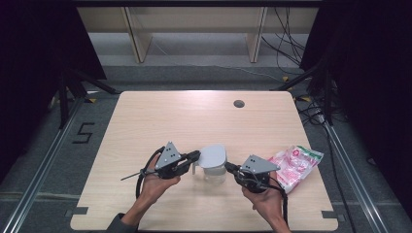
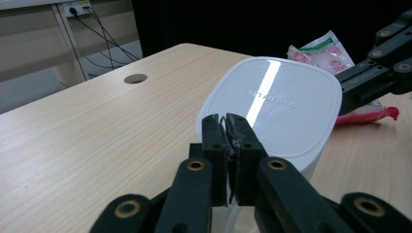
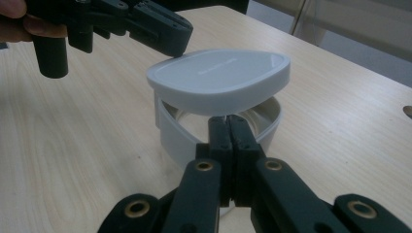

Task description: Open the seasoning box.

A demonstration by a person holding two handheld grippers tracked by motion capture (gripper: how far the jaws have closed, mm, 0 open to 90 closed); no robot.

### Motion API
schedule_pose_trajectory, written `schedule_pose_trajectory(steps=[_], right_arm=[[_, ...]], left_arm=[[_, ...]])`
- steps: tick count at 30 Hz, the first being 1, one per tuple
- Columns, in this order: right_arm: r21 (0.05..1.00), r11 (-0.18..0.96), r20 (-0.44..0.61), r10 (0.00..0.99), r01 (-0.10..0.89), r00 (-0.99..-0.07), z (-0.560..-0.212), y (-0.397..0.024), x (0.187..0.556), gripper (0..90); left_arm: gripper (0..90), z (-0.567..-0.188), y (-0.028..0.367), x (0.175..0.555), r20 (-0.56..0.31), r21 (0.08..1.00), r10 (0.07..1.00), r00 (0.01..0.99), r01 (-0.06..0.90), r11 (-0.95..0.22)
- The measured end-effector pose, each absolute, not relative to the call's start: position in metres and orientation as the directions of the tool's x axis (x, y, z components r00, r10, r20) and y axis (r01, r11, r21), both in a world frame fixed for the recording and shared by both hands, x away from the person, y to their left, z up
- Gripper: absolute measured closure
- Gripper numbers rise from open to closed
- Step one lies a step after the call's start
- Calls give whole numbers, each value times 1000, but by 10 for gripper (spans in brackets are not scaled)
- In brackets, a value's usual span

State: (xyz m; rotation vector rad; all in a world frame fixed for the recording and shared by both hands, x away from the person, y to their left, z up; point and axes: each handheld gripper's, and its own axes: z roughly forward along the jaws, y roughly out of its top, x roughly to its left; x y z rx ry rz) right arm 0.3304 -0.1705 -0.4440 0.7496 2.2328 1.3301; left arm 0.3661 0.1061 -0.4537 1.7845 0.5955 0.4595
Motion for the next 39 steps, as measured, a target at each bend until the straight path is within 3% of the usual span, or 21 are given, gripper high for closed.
schedule_pose_trajectory(steps=[3, 8, 12, 16, 30, 31, 39], right_arm=[[890, 388, -70, 635, 238, -770, -442, -169, 330, 900], [897, 390, -99, 639, 210, -763, -438, -166, 331, 900], [903, 395, -132, 630, 170, -765, -437, -163, 334, 900], [900, 384, -92, 628, 205, -773, -435, -160, 333, 900], [911, 371, -103, 628, 181, -771, -428, -147, 336, 900], [906, 397, -145, 611, 143, -778, -427, -147, 338, 900], [907, 386, -115, 614, 170, -781, -424, -140, 338, 900]], left_arm=[[777, -453, 110, 368, -41, 965, 597, 801, 186, -184], [654, -446, 122, 364, -40, 972, 617, 786, 174, -159], [557, -445, 130, 360, -42, 966, 617, 786, 189, -174], [481, -450, 134, 356, -38, 958, 620, 784, 205, -200], [361, -469, 148, 346, -57, 939, 648, 760, 261, -223], [357, -470, 149, 346, -55, 938, 649, 759, 261, -226], [312, -478, 158, 341, -53, 929, 662, 748, 280, -242]])
